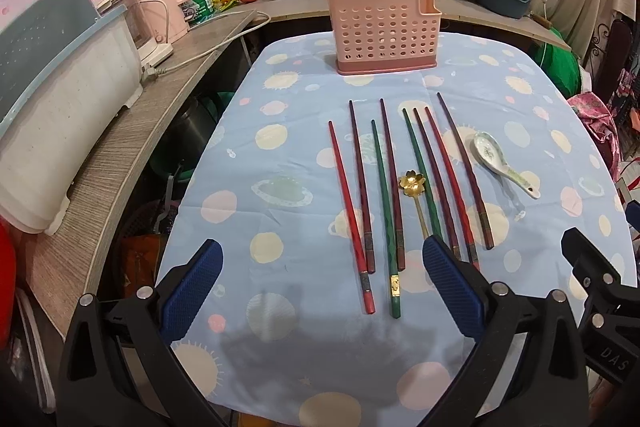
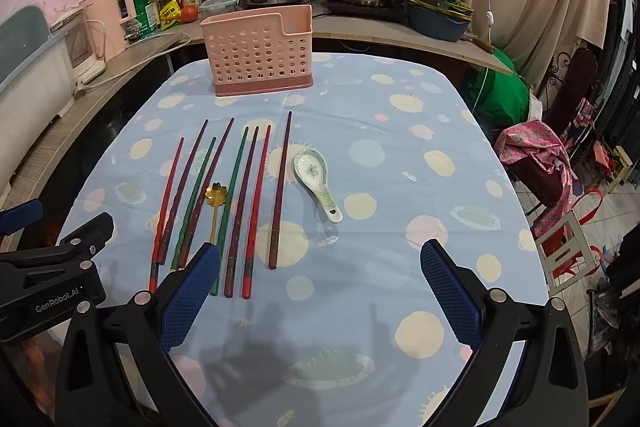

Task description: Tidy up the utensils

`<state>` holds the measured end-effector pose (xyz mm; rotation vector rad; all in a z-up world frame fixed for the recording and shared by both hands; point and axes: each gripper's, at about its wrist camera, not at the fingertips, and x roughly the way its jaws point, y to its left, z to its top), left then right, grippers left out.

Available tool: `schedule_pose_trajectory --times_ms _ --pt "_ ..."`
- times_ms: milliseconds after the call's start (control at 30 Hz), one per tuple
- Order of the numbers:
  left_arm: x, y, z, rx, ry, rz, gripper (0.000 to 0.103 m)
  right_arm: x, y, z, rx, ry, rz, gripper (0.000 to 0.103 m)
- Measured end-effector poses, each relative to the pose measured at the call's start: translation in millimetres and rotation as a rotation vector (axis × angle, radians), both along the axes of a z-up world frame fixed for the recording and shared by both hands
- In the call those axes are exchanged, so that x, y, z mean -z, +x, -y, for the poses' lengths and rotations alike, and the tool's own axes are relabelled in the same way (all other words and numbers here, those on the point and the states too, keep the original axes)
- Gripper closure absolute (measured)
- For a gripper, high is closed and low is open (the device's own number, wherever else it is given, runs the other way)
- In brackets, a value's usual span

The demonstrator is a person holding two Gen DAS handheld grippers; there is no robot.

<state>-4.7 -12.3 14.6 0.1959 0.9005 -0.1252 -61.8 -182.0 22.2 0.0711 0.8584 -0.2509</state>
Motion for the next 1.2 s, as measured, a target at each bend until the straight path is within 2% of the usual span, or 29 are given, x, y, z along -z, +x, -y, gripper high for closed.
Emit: schedule_pose_trajectory --times_ms 1200 --pt "-5.4 -14.1 -1.8 0.007 -0.01 0.008 0.007 -9.1 -15.7 -1.3 -0.005 0.005 0.029 0.007"
